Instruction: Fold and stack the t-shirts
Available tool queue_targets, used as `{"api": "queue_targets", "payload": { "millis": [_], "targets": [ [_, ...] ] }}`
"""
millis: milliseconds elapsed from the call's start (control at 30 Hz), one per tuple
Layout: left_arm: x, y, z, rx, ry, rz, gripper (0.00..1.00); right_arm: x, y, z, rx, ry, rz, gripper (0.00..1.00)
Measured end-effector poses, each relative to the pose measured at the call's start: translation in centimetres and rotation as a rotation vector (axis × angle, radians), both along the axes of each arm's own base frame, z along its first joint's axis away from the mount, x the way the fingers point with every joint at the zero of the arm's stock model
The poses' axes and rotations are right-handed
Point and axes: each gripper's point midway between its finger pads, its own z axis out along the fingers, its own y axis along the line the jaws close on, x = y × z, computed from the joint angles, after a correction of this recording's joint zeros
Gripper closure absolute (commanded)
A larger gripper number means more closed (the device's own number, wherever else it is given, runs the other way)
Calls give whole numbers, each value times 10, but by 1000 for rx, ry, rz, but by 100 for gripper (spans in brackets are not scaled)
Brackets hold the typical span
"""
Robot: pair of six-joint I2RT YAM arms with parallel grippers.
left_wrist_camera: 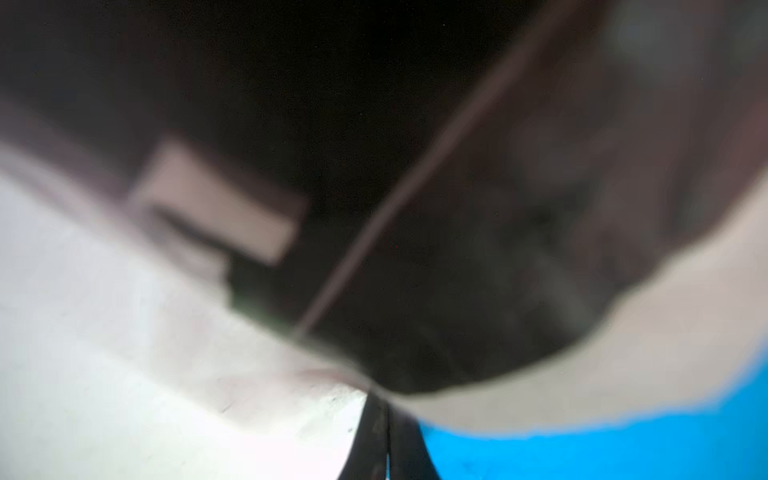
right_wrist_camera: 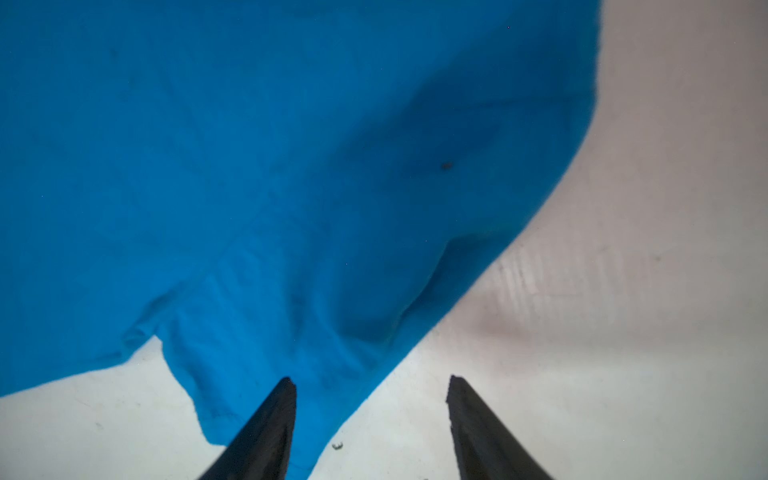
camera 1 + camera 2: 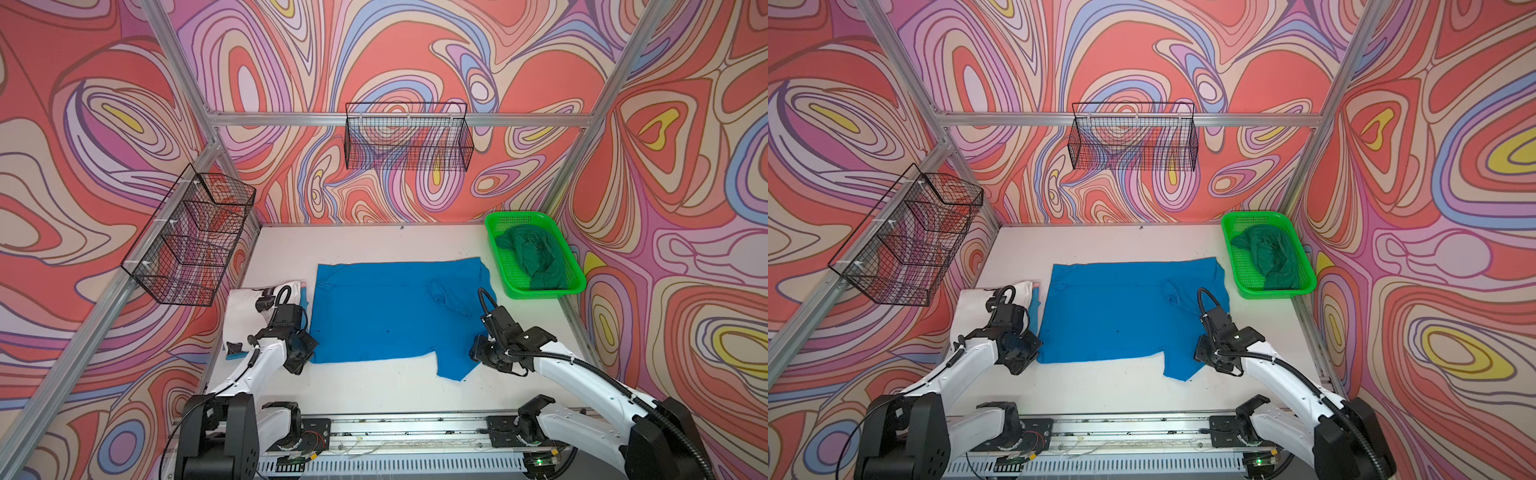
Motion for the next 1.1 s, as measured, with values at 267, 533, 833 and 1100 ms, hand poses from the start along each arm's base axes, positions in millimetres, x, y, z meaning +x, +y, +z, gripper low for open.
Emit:
{"api": "queue_targets", "payload": {
  "millis": [267, 533, 833, 1100],
  "targets": [
    [-3, -5, 12, -33, -34, 8, 100, -32, 14, -22, -9, 63, 29, 53],
    [-2, -10, 28, -77, -66, 46, 100, -38, 30, -23, -22, 35, 34, 59],
    [-1, -18, 42, -122, -95, 66, 100, -34, 43, -17, -68, 4, 38, 57],
    [1, -22, 49, -132, -115, 61, 100, -33, 40, -3, -58, -30, -8, 65]
  ]
}}
